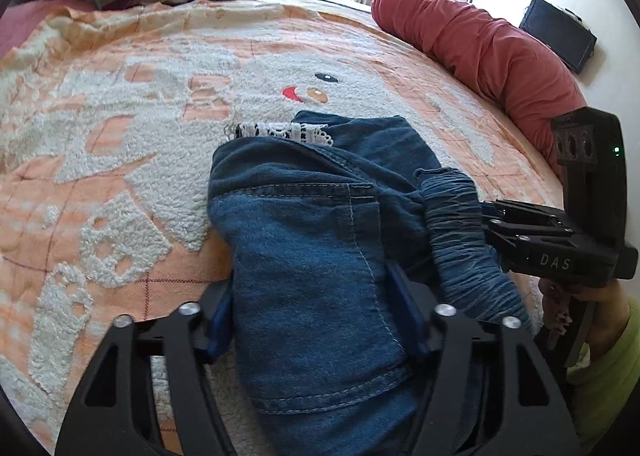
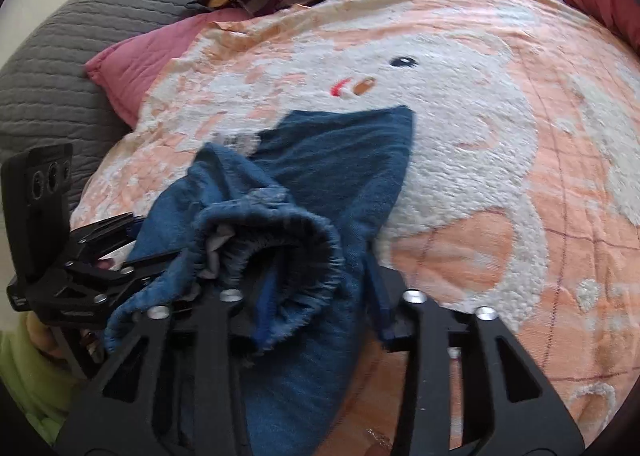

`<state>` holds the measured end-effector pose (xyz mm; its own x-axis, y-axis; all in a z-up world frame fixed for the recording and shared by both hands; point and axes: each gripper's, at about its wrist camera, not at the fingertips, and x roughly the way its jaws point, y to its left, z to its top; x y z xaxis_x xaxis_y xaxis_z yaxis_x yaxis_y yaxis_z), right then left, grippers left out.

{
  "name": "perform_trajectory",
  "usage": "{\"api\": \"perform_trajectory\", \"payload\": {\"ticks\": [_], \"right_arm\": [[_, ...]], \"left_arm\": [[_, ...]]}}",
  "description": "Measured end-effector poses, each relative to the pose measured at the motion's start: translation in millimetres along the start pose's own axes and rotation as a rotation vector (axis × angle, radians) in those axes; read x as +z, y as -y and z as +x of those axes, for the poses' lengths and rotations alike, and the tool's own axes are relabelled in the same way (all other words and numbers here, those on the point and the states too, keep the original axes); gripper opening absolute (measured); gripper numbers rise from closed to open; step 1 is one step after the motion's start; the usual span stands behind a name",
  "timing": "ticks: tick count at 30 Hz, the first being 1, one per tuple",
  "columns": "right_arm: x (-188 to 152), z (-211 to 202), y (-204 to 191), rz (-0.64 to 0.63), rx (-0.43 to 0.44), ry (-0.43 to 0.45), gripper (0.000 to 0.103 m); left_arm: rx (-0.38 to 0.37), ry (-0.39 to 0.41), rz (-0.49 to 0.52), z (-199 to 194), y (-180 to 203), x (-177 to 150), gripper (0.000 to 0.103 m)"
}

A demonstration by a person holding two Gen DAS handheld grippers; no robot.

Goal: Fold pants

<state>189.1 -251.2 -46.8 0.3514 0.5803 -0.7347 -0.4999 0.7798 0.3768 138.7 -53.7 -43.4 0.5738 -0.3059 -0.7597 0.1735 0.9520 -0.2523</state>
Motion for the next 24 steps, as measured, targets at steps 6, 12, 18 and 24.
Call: {"api": "perform_trajectory", "payload": {"ticks": [6,12,18,24], "right_arm": [[-2,-5,-18,-0.069,-0.064,0.051,0.017],[-1,-9,-29,-0.116,-0.104,0.086,0.015],[12,-12,-31,-0.117,-0.089,0.106,0.014],[37,-10,-35,-0.143,-0.093,0.137,0.013]], "left_arm": [[0.01,0.031,0.039,-11,6,1,0.036],[-0.002,0.046,0.032,-19,6,6,0.03],[-0.021,0.056,0.038,-23,7,21,0.028],[0.02,0.091,0.057,-22,5,45,0.028]]}}
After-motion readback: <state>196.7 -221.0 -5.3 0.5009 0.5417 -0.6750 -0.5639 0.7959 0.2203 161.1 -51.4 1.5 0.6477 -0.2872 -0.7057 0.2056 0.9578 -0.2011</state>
